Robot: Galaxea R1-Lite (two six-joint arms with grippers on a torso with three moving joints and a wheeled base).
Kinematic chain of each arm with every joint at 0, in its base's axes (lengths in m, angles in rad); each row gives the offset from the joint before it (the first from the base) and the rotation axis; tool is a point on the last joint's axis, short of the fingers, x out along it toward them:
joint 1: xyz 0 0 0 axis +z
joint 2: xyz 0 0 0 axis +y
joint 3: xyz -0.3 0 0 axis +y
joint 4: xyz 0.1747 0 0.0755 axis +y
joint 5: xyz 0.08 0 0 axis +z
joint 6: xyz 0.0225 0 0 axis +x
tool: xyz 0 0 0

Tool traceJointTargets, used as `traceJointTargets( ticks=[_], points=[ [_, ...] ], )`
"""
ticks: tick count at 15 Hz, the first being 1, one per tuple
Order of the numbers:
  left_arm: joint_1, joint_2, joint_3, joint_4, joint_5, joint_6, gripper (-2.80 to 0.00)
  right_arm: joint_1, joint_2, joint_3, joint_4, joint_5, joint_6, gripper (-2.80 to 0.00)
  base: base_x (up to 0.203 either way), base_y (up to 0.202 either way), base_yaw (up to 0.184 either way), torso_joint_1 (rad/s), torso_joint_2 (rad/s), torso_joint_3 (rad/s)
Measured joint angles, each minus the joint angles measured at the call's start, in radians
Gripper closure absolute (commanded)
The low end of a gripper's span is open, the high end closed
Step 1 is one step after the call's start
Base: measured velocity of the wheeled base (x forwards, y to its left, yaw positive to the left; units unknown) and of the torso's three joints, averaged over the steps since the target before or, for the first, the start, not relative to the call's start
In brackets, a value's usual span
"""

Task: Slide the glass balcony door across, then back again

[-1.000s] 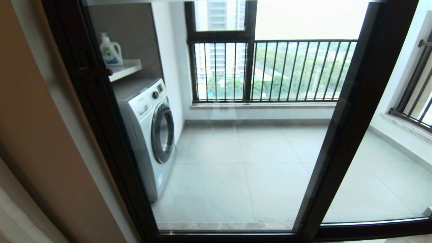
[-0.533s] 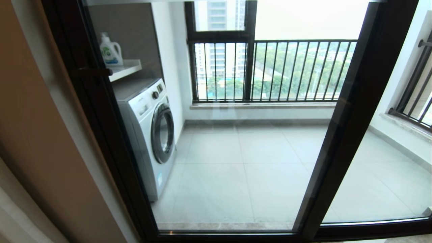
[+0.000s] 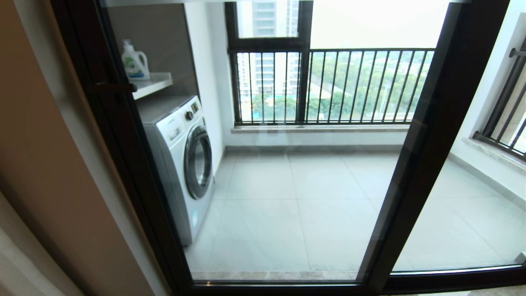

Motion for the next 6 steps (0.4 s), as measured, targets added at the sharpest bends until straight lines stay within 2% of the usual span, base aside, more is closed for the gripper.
traceJointTargets(
  ticks=[6],
  points=[
    [0.0,0.0,0.001,-0.001,0.0,0.0,0.0,-0.001,0.0,0.0,-0.001,-0.003,0.003,0.0,0.0,0.0,0.0,0.0,0.0,0.0]
  ],
)
